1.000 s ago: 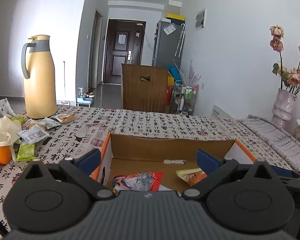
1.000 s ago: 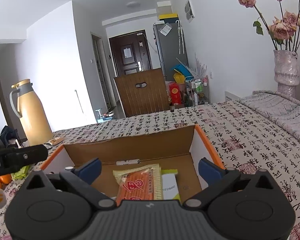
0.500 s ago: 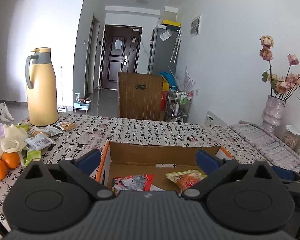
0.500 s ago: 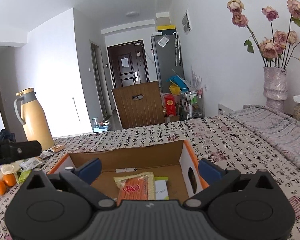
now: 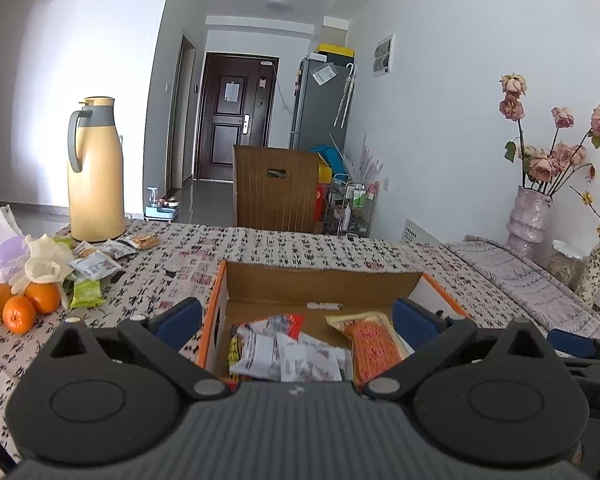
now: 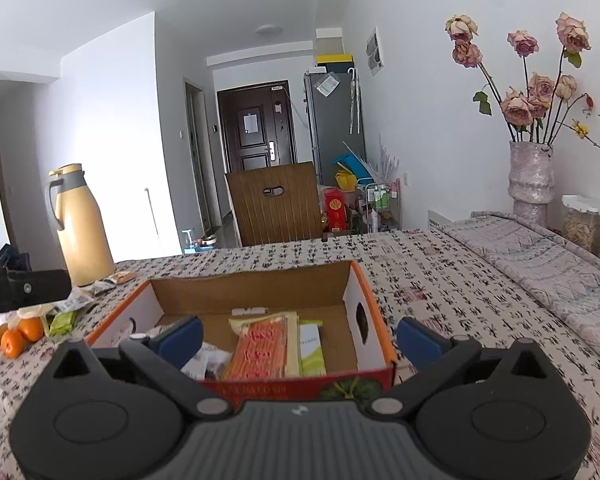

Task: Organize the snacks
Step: 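Withdraw both open tools from the box back to the snack pile, then grasp a white snack packet with the right tool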

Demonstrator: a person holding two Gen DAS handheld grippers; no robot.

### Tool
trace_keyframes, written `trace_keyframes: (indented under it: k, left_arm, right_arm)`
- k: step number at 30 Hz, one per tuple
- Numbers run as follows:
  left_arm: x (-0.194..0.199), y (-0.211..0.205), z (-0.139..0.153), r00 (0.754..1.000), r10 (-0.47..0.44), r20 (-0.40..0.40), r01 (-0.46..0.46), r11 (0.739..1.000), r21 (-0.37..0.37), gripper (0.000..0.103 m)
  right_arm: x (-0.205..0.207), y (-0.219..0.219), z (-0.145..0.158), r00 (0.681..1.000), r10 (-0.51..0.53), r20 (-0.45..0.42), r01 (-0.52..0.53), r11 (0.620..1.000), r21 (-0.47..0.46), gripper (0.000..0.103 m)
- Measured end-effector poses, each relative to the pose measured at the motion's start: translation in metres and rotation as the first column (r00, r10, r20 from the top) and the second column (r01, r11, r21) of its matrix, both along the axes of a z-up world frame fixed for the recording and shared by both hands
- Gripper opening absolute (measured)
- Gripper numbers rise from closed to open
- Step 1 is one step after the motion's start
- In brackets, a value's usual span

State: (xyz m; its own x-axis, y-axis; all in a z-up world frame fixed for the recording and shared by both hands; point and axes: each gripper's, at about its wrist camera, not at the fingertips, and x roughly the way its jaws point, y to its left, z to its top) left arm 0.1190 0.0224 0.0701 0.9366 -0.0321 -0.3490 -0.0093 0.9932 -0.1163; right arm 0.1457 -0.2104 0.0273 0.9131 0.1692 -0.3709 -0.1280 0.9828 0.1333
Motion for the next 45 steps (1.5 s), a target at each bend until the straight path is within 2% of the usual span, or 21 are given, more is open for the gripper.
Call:
trace_keyframes:
  k: [23,34,41,44,45]
  left_arm:
    - [-0.048,0.009,-0.063,0.993,-0.003,-0.121,0.001,1.0,-0.022,0.103]
    - [-0.06,0.015,-0.087,0.982,0.004,-0.19,-0.007,1.0,-0.019,0.103]
    - [-0.059,0.02,-0.088,0.98,0.027,-0.199,-0.032,0.999,-0.022,0.103]
    - [-0.059,0.019,-0.086,0.98,0.028,-0.197,-0.032,0.999,-0.018,0.103]
    - [-0.06,0.018,-0.085,0.981,0.027,-0.194,-0.031,0.999,-0.016,0.103]
  right_arm:
    - [-0.061,-0.026,-0.049,0.996,0.025,-0.087,-0.028,0.999,-0.041,0.103]
    - [-0.06,-0.061,-0.071,0.987,-0.047,-0.155,0.035,0.996,-0.078,0.103]
    - [-0.046,-0.063,-0.083,0.978,-0.033,-0.204,-0.004,0.984,-0.181,0.103]
    - [-0.037,-0.062,-0.083,0.977,-0.012,-0.211,-0.032,0.978,-0.205,0.096]
    - [-0.034,-0.061,-0.083,0.977,-0.002,-0.213,-0.044,0.976,-0.214,0.091]
